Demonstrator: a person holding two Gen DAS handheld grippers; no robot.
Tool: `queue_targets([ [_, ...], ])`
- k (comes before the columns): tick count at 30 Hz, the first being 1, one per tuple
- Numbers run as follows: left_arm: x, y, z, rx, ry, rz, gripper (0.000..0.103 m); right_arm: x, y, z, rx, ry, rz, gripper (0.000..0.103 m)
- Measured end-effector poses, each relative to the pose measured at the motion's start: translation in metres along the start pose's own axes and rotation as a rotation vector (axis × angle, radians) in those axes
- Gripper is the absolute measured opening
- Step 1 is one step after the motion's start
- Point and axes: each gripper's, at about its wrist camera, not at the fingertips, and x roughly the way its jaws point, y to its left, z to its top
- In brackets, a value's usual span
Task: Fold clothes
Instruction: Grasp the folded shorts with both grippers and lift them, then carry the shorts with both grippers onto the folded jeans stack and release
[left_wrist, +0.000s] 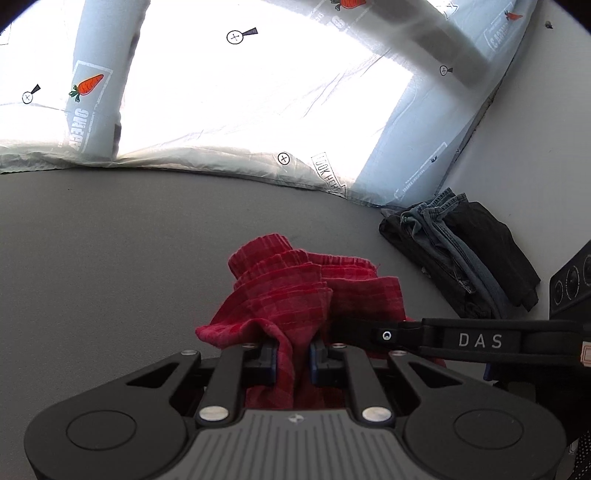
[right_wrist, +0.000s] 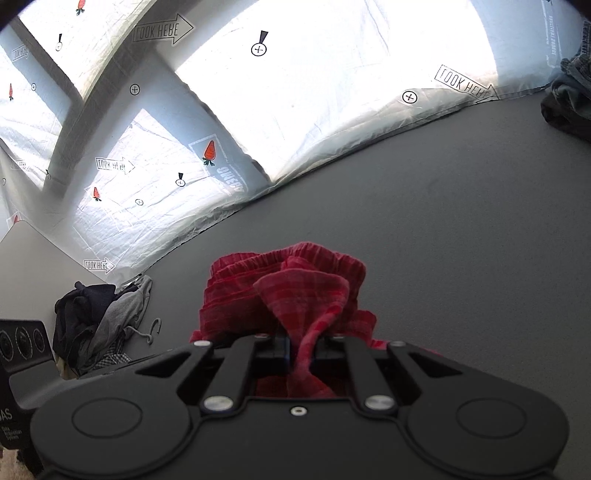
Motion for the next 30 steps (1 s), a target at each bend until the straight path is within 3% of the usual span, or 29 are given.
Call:
queue_targets([
  [5, -0.026, -0.025, -0.014, 0.095, -0.002, -0.087, 0.016, -0.043, 0.013, -0.029, 0.093, -0.070, -0.053, 0.010],
  [12, -0.043, -0.055, -0.047, 0.089, 0.052, -0.231, 0.016, -0.101, 0.013, -0.071, 0.224, -0.096, -0.163, 0.010],
  [17, -0.045, -0.080, -0.061, 0.110, 0.078, -0.256, 0.016, -0.123, 0.001, -0.083, 0.258, -0.106, -0.199, 0.010],
  [24, -0.033, -0.132, -0.042, 0.120, 0.023, -0.243, 0.016, -0.157, -0.034, -0.056, 0.232, -0.193, -0.136, 0.010],
  [30, 0.009, -0.195, 0.005, 0.191, -0.074, -0.155, 0.016, -0.194, -0.096, -0.004, 0.222, -0.311, -0.083, 0.009],
])
